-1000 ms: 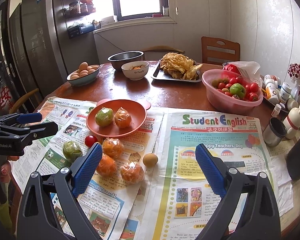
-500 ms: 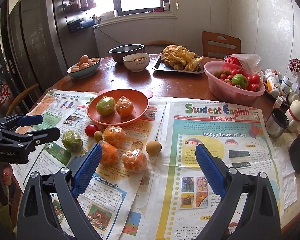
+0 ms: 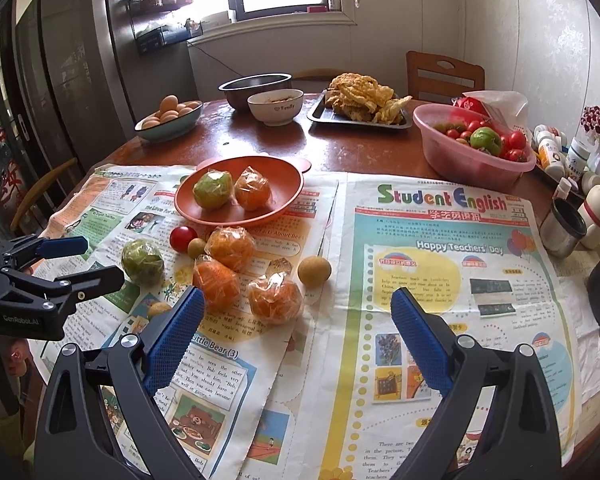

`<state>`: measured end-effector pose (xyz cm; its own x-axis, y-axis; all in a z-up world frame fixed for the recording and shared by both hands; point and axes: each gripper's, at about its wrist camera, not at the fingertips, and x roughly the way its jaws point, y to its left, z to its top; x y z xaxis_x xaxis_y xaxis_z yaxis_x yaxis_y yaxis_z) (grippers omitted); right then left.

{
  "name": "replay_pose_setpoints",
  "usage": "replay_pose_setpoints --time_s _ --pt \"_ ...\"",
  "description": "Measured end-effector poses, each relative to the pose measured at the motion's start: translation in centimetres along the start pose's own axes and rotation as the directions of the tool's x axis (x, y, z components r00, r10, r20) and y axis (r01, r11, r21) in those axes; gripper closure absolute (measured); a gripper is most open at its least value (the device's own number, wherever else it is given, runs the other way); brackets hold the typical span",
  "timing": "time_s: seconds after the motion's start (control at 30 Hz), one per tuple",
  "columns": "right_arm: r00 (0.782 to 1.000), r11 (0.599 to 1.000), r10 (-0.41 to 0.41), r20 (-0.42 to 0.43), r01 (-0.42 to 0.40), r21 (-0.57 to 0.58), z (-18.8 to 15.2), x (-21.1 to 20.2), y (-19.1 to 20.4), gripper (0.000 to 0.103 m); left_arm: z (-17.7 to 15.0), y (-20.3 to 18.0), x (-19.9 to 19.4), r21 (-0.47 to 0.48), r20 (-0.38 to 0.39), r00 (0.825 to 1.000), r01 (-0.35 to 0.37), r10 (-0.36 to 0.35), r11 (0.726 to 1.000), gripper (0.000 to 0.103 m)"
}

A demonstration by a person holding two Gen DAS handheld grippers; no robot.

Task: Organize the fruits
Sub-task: 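Withdraw both open tools from the plate toward the remaining bagged fruits, then close the right tool on another bagged orange while the left tool grasps the large bagged green fruit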

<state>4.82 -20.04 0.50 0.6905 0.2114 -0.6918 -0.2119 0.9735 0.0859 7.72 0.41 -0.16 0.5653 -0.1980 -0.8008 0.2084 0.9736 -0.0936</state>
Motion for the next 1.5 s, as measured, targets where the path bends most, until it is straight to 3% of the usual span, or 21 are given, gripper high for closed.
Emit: replay_pose_setpoints --time_s 0.8,0.87,1.03,1.13,1.5 --pt "0.994 1.0 -0.011 -0.105 0.011 -0.003 -1.7 4.8 -0.2 0.01 -0.5 1.9 3.6 -0.022 -0.052 0.999 -0.008 0.007 1.0 0.01" --pt "0.995 1.0 -0.007 -0.101 0.007 -0.007 -1.6 5.0 0.0 0.016 -0.3 2.0 3.9 -0.023 -0.052 0.999 0.004 -0.005 1.0 0.01" --pt "0.993 1.0 0.001 -0.118 -0.004 -0.021 -1.4 5.8 0.2 0.042 0.2 2.1 4.4 -0.025 -0.052 0.999 0.014 -0.015 1.0 0.01" --pt "0.992 0.999 0.02 -0.127 -0.024 -0.026 -1.4 6.2 0.4 0.05 0.4 2.1 4.6 -0.026 -0.053 0.998 0.022 -0.023 0.999 0.01" --pt "0.991 0.996 0.058 -0.118 -0.065 -0.056 -0.8 7.0 1.1 0.064 0.4 2.4 5.4 -0.042 -0.066 0.997 0.036 -0.038 0.998 0.012"
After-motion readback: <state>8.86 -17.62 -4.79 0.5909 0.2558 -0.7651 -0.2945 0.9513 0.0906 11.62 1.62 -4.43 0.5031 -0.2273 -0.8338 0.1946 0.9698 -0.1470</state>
